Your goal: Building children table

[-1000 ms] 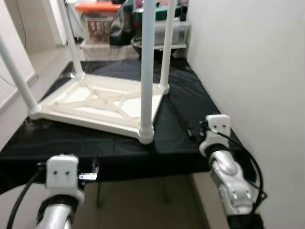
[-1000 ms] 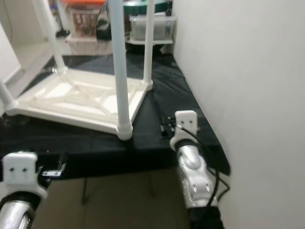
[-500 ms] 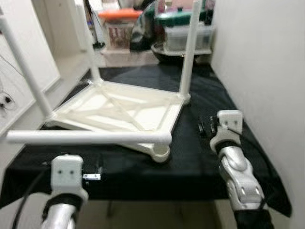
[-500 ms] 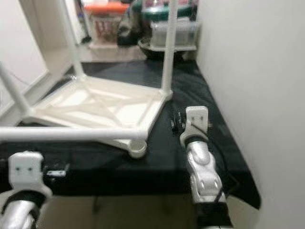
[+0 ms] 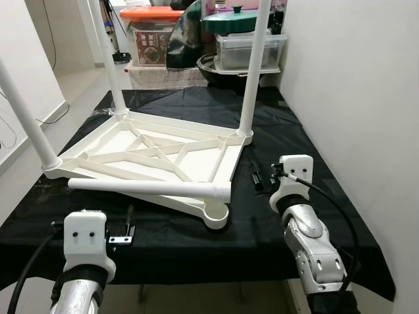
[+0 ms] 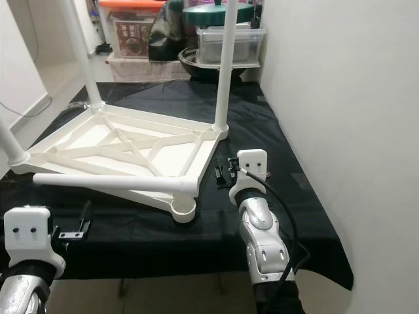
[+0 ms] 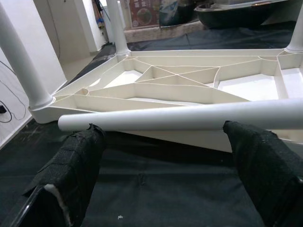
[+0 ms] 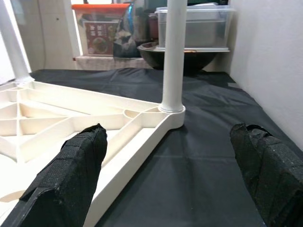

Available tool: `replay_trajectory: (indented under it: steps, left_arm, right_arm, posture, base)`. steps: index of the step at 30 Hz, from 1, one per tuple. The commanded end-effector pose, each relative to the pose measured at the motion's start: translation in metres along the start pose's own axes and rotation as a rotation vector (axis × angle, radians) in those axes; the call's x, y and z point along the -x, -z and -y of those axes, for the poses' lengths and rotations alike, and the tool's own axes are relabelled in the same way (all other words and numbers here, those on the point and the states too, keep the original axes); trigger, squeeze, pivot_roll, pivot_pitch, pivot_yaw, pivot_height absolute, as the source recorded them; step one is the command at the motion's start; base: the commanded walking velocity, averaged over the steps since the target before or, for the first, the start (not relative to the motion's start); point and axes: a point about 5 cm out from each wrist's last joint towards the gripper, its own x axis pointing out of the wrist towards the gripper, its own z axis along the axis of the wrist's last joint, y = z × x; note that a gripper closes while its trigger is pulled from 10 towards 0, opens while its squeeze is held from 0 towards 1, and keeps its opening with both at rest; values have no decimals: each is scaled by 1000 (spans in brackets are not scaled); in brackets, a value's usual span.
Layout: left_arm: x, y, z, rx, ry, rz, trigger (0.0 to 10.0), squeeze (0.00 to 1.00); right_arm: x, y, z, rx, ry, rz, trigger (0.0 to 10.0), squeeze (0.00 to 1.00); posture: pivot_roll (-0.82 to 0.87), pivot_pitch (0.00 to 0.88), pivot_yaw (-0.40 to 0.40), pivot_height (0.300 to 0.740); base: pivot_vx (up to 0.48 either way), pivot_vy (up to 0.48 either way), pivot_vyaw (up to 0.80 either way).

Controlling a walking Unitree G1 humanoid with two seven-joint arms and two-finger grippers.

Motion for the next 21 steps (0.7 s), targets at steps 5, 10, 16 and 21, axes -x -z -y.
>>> replay_trajectory:
  steps: [5,10,16,21]
  left_arm:
    - [-1,5,2,-8,6,-22,10000,0]
    - [0,7,5,10,15,-39,10000,0]
    - [2,16,9,63,52,-91,10000,0]
    - [5,20,10,61,63,-113,10000,0]
  right_arm:
    - [-9,-12,-19,-18,-148,27,10000,1000]
    - [-30,-35,-31,-49,-288,42,10000,0]
    - [-44,-77,-53,133,-613,140,10000,0]
    - [-52,-76,-50,167,-589,109,10000,0]
  posture:
    - [48,26,-7,740]
    - [40,32,-10,740]
    - [34,40,-20,740]
    - [35,40,-22,740]
  base:
    - [0,0,0]
    - [0,0,0]
    - [0,0,0]
    - [0,0,0]
